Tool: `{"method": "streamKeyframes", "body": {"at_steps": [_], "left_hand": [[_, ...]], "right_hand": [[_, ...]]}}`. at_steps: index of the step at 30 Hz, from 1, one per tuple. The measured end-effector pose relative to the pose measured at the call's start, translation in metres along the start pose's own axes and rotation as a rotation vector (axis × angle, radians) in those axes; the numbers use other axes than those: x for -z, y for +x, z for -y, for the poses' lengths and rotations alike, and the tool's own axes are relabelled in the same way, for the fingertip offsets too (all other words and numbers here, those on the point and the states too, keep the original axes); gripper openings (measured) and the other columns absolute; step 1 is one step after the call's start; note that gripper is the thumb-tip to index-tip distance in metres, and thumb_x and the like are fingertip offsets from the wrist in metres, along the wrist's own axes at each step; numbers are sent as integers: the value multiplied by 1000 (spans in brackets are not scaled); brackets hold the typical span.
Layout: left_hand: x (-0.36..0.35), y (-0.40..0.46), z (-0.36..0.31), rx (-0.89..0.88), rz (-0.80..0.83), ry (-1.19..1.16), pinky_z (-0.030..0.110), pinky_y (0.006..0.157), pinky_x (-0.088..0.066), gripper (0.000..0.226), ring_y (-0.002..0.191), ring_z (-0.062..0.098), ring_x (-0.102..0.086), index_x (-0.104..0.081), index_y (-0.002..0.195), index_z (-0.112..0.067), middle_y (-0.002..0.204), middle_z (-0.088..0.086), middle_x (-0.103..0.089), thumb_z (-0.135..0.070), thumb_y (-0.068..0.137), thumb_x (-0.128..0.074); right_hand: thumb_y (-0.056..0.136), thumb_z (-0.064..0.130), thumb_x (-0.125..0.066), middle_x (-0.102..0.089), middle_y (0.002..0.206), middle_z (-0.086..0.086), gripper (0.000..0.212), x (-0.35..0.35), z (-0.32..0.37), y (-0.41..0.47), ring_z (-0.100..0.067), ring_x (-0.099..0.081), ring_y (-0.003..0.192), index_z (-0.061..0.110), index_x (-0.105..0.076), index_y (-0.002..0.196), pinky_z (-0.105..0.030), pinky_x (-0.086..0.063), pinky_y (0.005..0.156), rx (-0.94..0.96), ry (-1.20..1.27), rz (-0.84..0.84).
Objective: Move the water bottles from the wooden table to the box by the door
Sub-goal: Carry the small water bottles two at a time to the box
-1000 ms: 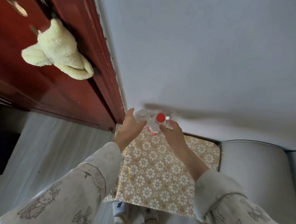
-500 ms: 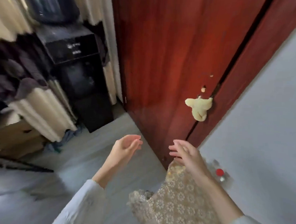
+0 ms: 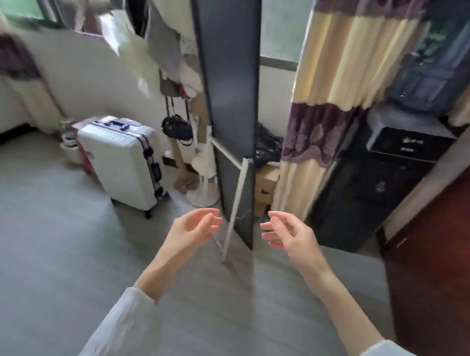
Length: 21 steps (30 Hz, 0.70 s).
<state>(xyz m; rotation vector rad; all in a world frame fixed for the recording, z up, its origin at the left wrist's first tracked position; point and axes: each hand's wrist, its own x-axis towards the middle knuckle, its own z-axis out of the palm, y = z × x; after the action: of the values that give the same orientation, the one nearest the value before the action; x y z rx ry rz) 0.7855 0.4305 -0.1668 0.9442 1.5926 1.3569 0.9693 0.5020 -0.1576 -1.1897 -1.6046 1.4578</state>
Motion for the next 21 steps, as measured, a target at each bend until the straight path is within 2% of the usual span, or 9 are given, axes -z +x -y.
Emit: {"method": "streamKeyframes", "body": {"at_steps": [4, 9, 15, 21], "left_hand": [[135, -14, 9, 14, -250, -15, 30, 82, -50, 21, 92, 21, -64, -61, 103, -14, 101, 10, -67, -19, 95, -42], [269, -39, 23, 29, -519, -50, 28, 81, -52, 22, 92, 16, -66, -63, 97, -22, 99, 3, -70, -20, 96, -41], [388, -53, 48, 69, -770, -108, 26, 78, -52, 22, 89, 16, -66, -63, 94, -22, 95, 1, -69, -19, 96, -41], [521, -24, 56, 57, -977, -102, 26, 78, -50, 21, 85, 14, -63, -61, 97, -18, 92, 2, -67, -16, 96, -39]], "right_hand": [[92, 23, -48, -68, 88, 4, 19, -143, 24, 22, -11, -66, 79, 18, -58, 107, -28, -52, 76, 42, 3, 231], [92, 25, -48, -69, 93, 1, 19, -290, 60, 44, -13, -68, 84, 21, -58, 107, -29, -55, 78, 119, -38, 507], [92, 19, -49, -67, 84, 2, 16, -444, 85, 74, -3, -65, 69, 17, -58, 104, -28, -54, 73, 165, -38, 747], [92, 19, -49, -67, 86, -2, 16, -602, 111, 124, -15, -65, 75, 15, -58, 104, -28, -52, 72, 217, -42, 919]]}}
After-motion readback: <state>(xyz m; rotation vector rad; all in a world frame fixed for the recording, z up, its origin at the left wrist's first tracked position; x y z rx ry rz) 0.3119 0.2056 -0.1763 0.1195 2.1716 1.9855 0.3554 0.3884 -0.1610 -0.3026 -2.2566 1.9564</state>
